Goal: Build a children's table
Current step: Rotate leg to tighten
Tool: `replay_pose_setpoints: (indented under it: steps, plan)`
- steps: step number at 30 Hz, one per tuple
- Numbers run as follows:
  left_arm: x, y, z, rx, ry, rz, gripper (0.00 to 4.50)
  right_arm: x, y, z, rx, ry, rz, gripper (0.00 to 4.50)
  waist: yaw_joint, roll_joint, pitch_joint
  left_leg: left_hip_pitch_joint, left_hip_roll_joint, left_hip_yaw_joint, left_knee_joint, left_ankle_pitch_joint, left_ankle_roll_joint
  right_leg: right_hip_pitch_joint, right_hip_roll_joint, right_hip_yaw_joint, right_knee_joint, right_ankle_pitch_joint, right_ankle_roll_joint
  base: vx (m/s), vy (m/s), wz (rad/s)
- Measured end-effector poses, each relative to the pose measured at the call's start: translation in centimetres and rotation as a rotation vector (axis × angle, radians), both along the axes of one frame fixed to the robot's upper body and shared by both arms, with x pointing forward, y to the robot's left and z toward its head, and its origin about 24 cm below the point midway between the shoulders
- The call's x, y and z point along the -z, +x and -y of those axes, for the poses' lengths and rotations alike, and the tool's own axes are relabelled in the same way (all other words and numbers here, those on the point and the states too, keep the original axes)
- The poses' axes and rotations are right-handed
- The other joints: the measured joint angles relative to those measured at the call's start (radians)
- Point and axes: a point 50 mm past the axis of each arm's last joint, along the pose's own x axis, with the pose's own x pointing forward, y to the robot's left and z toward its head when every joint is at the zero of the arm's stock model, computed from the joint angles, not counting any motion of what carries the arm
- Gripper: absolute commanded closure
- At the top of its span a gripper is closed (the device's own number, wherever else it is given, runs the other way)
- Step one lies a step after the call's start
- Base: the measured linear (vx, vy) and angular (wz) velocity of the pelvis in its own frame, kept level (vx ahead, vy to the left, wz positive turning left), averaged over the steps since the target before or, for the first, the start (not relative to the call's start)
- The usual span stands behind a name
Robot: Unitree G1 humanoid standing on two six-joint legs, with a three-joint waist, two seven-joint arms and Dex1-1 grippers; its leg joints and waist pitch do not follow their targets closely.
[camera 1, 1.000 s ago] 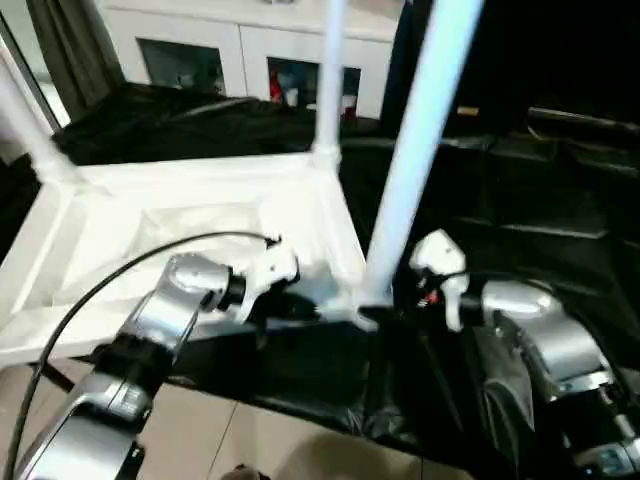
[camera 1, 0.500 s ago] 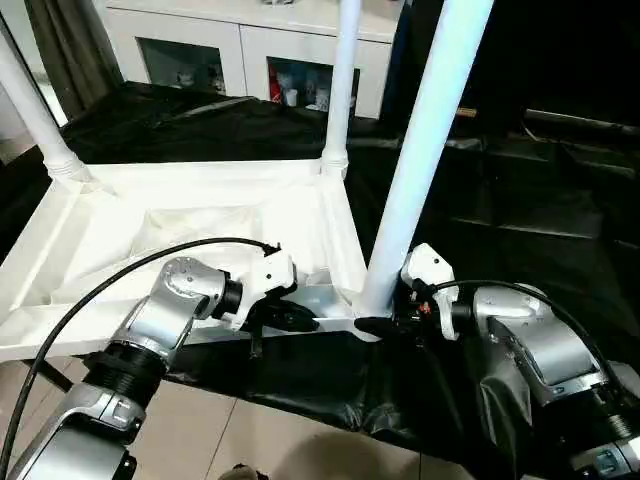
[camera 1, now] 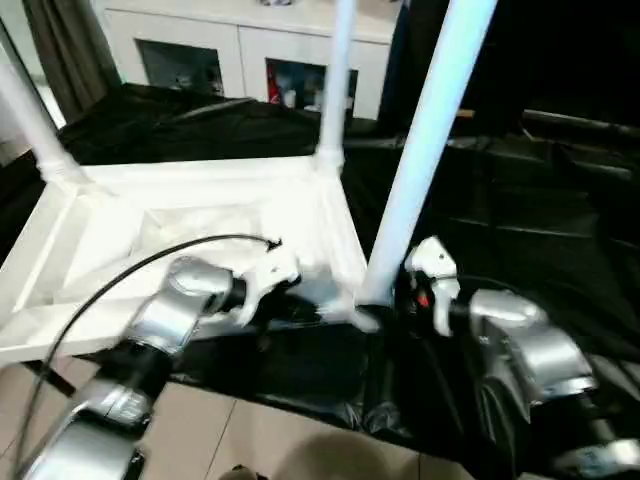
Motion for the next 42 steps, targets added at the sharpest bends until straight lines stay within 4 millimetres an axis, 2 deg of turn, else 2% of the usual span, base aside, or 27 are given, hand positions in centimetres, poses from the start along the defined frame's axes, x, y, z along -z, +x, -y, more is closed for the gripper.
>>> replay_pose_setpoints:
  steps: [4,7,13,15,19,21,23,24,28,31,36,39,42]
  plan:
    - [0.2,1.3,2.6,-0.116,0.009,0.035,4.5,0.5,1.2,-1.0,0.273,0.011,0.012,1.78,-0.001,-0.002,-0.001,0.001,-0.001,0.0,0.0,0.0,0.0,0.001,-0.001,0.0,-0.001,0.0,0.001,0.0,0.0,0.0]
    - [0.4,1.7,4.3,-0.179,0.01,0.041,4.5,0.6,2.1,-1.3,0.411,-0.011,0.017,1.78,-0.001,-0.001,-0.002,0.001,-0.002,0.0,0.001,0.0,0.0,0.002,-0.001,0.001,-0.002,0.0,0.001,0.0,0.0,0.0]
    - [0.5,1.9,4.9,-0.2,0.02,0.052,4.5,0.6,2.6,-1.8,0.466,-0.038,0.037,1.78,-0.001,0.001,-0.003,0.001,-0.002,-0.001,0.001,0.0,0.0,0.002,-0.001,0.001,-0.002,0.0,0.001,0.0,0.0,0.0]
    - [0.5,1.9,4.8,-0.194,0.02,0.049,4.5,0.6,2.6,-1.8,0.46,-0.034,0.039,1.23,-0.002,0.001,-0.003,0.001,-0.002,-0.001,0.001,0.0,0.0,0.002,-0.001,0.0,-0.002,0.0,0.001,0.0,0.0,0.0]
    - [0.2,2.0,4.0,-0.163,0.028,0.045,4.5,0.4,2.4,-1.5,0.365,-0.011,0.041,1.03,-0.007,0.001,-0.003,0.001,-0.002,-0.002,-0.001,0.0,0.0,0.001,-0.001,0.0,-0.002,0.0,0.001,0.0,0.0,0.0]
    - [0.0,2.0,3.6,-0.137,0.025,0.042,4.5,0.2,2.2,-1.1,0.311,-0.006,0.037,0.71,-0.009,0.0,-0.002,0.0,-0.001,-0.002,-0.002,0.0,0.0,0.001,-0.001,-0.001,-0.001,0.0,0.001,0.0,0.0,0.0]
    - [-0.2,1.9,2.7,-0.099,0.027,0.037,4.5,-0.2,1.5,0.0,0.208,-0.035,0.039,0.66,-0.008,-0.001,-0.002,-0.001,-0.001,-0.002,-0.002,0.0,0.0,0.0,0.0,-0.001,-0.001,0.002,0.002,0.0,0.0,0.0]
    - [-0.1,1.6,2.4,-0.078,0.023,0.034,4.5,-0.5,1.1,0.3,0.135,-0.043,0.038,0.43,-0.007,0.0,-0.002,-0.001,-0.001,-0.001,-0.002,0.0,0.0,0.0,0.0,-0.001,-0.001,0.003,0.0,0.0,0.0,0.0]
    - [-0.4,1.1,0.7,-0.003,0.028,0.026,4.5,-2.2,0.1,1.4,-0.073,-0.078,0.072,0.43,-0.004,-0.001,-0.001,-0.001,0.001,-0.002,-0.002,0.0,0.0,-0.001,0.001,-0.002,-0.001,0.003,-0.001,0.0,0.0,0.0]
    - [-0.5,0.3,-0.2,0.071,0.015,0.0,4.5,-2.5,-0.6,1.7,-0.2,-0.089,0.053,0.43,0.0,-0.002,-0.001,-0.002,0.001,-0.002,-0.001,0.0,0.0,-0.001,0.001,-0.001,-0.002,0.002,0.0,0.0,0.0,0.0]
    - [-0.6,-1.0,-1.1,0.165,0.017,-0.053,4.5,-2.8,-1.6,1.6,-0.305,-0.109,0.045,0.43,0.012,-0.002,-0.001,-0.004,0.0,-0.001,-0.001,0.0,0.0,-0.002,0.0,-0.001,-0.001,0.001,-0.001,0.0,0.0,0.0]
    - [-0.6,-1.3,-1.2,0.183,0.016,-0.064,4.5,-2.9,-2.1,1.3,-0.359,-0.124,0.042,0.43,0.013,-0.003,0.0,-0.004,0.0,-0.001,-0.001,0.0,0.0,-0.001,0.0,-0.001,-0.001,0.001,-0.001,0.0,0.0,0.0]
    - [-0.6,-1.5,-1.3,0.188,0.019,-0.064,4.5,-2.1,-2.6,1.2,-0.387,-0.136,0.012,0.43,0.011,-0.004,0.001,-0.004,0.0,-0.001,-0.001,0.0,0.0,-0.001,0.0,-0.001,-0.001,0.001,-0.001,0.0,0.0,0.0]
